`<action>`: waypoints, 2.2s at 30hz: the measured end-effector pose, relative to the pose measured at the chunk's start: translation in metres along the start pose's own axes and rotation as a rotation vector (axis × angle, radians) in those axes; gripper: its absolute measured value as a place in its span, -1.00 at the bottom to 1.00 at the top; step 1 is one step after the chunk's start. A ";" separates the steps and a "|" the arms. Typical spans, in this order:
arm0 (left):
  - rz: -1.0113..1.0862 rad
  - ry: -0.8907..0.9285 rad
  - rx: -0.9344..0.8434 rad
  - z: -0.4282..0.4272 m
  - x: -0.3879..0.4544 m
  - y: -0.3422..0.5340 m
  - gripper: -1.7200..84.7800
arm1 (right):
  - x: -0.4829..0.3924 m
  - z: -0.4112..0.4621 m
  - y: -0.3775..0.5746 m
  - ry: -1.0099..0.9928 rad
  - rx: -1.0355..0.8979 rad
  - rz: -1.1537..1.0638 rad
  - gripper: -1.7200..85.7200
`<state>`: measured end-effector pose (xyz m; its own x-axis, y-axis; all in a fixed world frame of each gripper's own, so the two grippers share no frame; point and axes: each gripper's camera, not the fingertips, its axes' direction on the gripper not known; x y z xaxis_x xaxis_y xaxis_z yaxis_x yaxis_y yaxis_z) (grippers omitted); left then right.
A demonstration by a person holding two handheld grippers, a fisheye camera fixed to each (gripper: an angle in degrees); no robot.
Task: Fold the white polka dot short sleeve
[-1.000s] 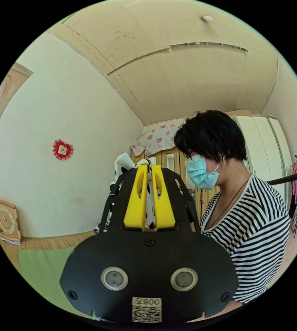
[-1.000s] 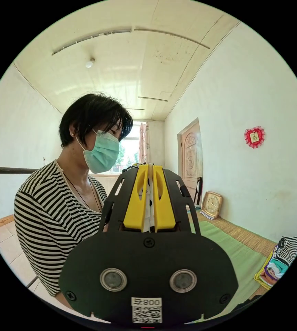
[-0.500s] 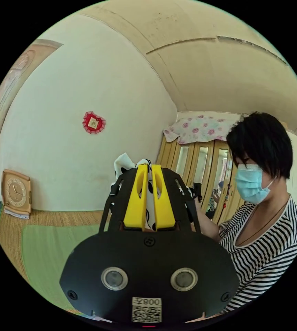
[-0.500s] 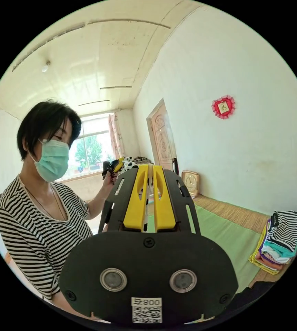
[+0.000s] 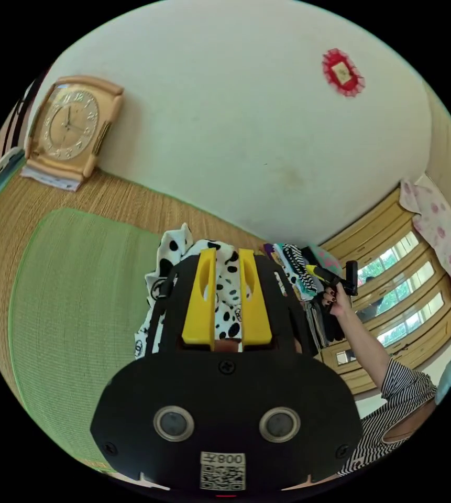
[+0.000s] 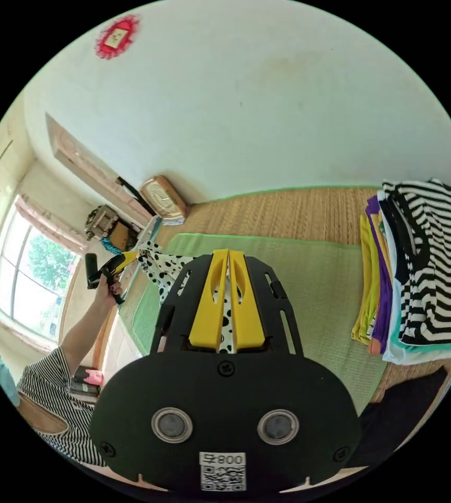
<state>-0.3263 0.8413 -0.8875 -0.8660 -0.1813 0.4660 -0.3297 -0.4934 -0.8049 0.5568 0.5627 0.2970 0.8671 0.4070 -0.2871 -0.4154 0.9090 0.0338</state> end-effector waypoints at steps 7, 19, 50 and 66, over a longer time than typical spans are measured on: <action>-0.179 0.061 -0.116 0.034 -0.102 0.073 -0.76 | 0.054 0.074 0.055 -0.091 -0.125 0.053 -0.95; -0.285 -0.106 -0.349 0.006 -0.106 0.204 -0.73 | -0.024 0.061 0.268 0.015 -0.406 0.083 -0.82; -0.257 0.021 -0.295 0.001 -0.110 0.211 -0.94 | -0.102 0.037 0.317 0.173 -0.438 0.063 -0.95; -0.409 0.122 -0.267 -0.014 -0.136 0.279 -0.94 | -0.025 0.007 0.386 0.015 -0.440 0.252 -0.95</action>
<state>-0.3053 0.7407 -1.1805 -0.6784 0.0902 0.7292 -0.7221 -0.2652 -0.6390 0.3772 0.9037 0.3241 0.7223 0.6048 -0.3354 -0.6905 0.6575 -0.3016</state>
